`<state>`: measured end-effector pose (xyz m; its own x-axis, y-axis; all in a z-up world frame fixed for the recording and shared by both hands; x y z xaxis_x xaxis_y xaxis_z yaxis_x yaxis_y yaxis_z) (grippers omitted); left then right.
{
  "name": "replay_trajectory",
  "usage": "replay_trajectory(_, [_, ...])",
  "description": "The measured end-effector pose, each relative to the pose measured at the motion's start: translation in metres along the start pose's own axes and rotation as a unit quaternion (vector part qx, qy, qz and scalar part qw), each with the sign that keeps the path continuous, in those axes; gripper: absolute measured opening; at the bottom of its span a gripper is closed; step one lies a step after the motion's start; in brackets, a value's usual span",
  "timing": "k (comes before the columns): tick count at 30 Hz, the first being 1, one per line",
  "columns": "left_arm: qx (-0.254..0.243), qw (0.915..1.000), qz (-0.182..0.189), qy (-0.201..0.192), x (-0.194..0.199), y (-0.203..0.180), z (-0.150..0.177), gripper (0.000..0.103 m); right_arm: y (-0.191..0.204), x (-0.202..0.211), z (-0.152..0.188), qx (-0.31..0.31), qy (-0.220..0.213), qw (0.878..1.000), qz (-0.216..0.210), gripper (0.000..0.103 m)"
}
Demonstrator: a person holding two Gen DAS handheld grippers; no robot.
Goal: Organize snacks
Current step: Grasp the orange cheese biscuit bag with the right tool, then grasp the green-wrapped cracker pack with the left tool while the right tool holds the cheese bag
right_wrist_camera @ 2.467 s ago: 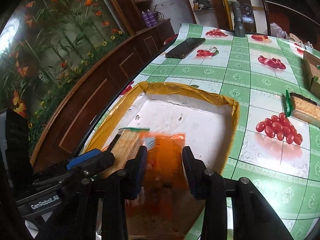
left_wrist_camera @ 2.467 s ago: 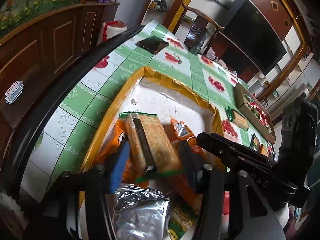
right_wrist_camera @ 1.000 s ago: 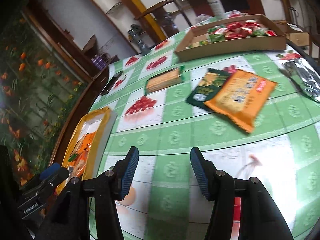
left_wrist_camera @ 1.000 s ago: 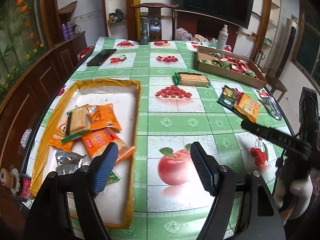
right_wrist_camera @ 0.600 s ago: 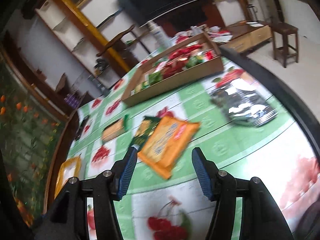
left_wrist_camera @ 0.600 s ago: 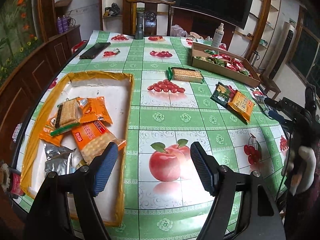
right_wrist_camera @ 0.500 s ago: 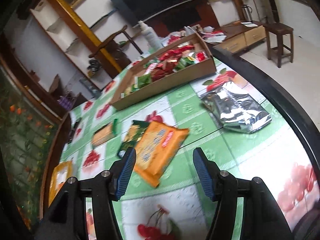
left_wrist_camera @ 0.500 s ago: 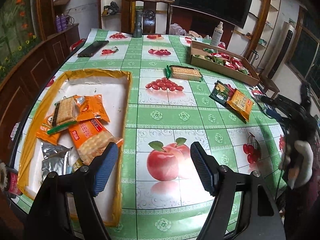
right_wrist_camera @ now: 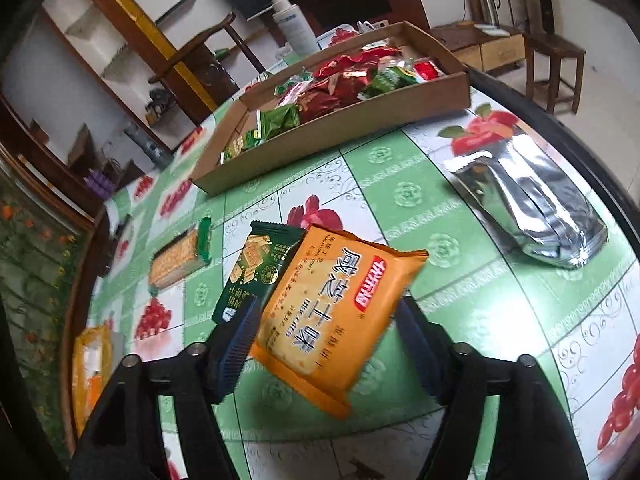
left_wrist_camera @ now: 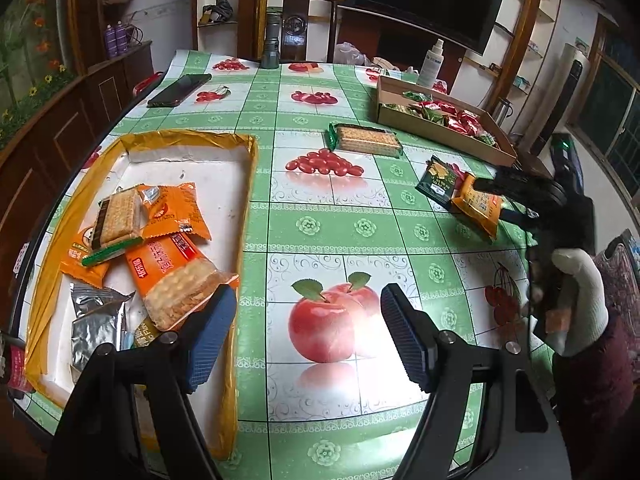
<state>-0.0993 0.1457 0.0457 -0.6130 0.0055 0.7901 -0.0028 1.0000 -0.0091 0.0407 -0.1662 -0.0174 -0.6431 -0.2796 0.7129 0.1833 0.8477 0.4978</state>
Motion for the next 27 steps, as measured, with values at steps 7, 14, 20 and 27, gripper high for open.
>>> replay_trajectory(7, [0.001, 1.0, 0.004, 0.005, -0.004, 0.001, 0.0, 0.074, 0.018, -0.023, -0.006, 0.016, 0.007, 0.997, 0.069, 0.08])
replay_trajectory(14, [-0.004, 0.9999, 0.012, 0.008, -0.007, -0.003, -0.004, 0.074, 0.026, -0.032, -0.001, 0.089, 0.004, 0.989, 0.12, 0.075])
replay_trajectory(20, [-0.026, 0.9987, 0.038, 0.024, -0.016, -0.025, -0.012, 0.074, 0.008, -0.011, 0.004, 0.079, -0.02, 0.993, 0.087, 0.073])
replay_trajectory(27, [-0.083, 0.9956, 0.043, 0.008, -0.034, -0.065, -0.071, 0.074, -0.011, 0.002, 0.002, 0.058, -0.058, 0.997, 0.006, 0.073])
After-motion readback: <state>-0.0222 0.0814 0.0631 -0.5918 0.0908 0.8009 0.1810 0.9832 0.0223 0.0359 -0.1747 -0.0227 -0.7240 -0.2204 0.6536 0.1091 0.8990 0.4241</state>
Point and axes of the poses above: each gripper's, at about its wrist camera, not at the fingertips, and x roughly against the way its jaws point, y to its left, z to its underside, the point moved 4 cm from there along -x, roughly the way its jaws point, and after that the axes turned 8 degrees about -z, right-handed, at the moved point
